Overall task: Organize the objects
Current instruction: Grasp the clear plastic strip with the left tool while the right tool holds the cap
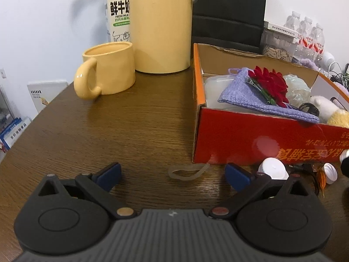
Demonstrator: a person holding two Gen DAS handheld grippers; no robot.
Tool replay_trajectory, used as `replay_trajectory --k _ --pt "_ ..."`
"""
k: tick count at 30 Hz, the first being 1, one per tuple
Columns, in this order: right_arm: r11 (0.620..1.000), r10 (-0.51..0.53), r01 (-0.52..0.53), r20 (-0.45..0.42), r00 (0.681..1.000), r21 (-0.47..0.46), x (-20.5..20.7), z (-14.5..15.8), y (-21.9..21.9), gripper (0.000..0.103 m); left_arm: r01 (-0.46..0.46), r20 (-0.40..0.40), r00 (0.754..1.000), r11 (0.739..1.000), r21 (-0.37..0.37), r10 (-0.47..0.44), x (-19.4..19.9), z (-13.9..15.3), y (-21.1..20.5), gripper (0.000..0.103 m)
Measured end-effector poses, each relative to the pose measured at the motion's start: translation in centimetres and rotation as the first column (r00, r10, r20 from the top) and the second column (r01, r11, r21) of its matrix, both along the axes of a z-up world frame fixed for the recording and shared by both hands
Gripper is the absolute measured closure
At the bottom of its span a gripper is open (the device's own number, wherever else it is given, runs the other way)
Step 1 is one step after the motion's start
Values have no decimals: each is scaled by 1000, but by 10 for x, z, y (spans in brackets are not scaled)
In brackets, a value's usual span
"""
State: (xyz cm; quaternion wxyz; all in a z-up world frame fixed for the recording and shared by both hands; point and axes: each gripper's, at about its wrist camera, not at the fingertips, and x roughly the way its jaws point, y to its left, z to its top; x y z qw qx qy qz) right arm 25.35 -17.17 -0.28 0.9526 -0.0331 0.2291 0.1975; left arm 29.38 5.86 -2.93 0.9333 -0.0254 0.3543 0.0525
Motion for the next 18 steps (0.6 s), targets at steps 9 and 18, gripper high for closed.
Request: replay_trajectory --k 9,18 --pt "1000 -21 20 -18 1000 -16 2 -7 1 78 12 12 1000 999 -30 -11 -1 2 2 9" --pt "999 -23 23 4 1000 -23 -2 -6 1 78 78 50 996 997 -7 -78 -15 7 -9 87"
